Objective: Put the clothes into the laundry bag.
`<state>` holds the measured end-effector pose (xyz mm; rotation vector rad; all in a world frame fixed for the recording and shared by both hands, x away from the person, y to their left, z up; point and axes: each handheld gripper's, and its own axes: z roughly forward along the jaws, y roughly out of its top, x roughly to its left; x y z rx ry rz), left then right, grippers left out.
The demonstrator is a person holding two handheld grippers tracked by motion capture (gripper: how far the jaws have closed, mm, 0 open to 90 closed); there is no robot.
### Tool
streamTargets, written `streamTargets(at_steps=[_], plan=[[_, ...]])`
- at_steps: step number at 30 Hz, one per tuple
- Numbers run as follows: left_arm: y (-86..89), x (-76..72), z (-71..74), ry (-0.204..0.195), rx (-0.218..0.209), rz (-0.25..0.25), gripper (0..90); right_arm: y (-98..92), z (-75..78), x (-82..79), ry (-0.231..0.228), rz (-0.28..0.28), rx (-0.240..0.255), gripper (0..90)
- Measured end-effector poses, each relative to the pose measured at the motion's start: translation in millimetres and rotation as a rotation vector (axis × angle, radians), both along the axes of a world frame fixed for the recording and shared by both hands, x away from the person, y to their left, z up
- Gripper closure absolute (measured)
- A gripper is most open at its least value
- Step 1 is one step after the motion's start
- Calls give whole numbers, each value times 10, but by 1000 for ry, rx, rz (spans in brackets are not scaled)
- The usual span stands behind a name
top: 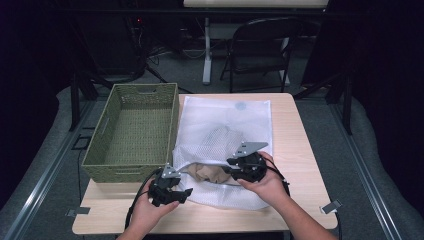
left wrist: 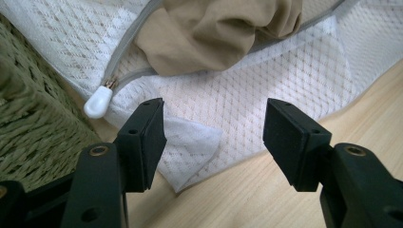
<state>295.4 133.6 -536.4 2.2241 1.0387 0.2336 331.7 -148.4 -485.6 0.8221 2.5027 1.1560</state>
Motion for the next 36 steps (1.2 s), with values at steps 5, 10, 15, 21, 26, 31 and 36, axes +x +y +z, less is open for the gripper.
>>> streamTargets(at_steps=[5, 10, 15, 21, 26, 31, 36], plan=[[53, 26, -2, 19, -40, -9, 393, -153, -78, -203, -50, -86, -14, 523], [72, 43, 16, 5, -47, -2, 384, -316, -188, -340, -64, -151, -28, 469], [82, 51, 51, -9, -46, -2, 374, -450, -270, -401, -48, -192, -31, 402], [82, 60, 50, -20, -62, 4, 371, -564, -298, -454, -57, -240, -24, 369], [66, 63, 58, -33, -47, -6, 359, -654, -337, -487, -64, -282, -30, 364], [4, 68, 70, -27, -30, -21, 356, -750, -363, -528, -68, -311, -4, 432], [-19, 78, 110, -21, -15, -4, 381, -822, -350, -540, -34, -336, 30, 517]])
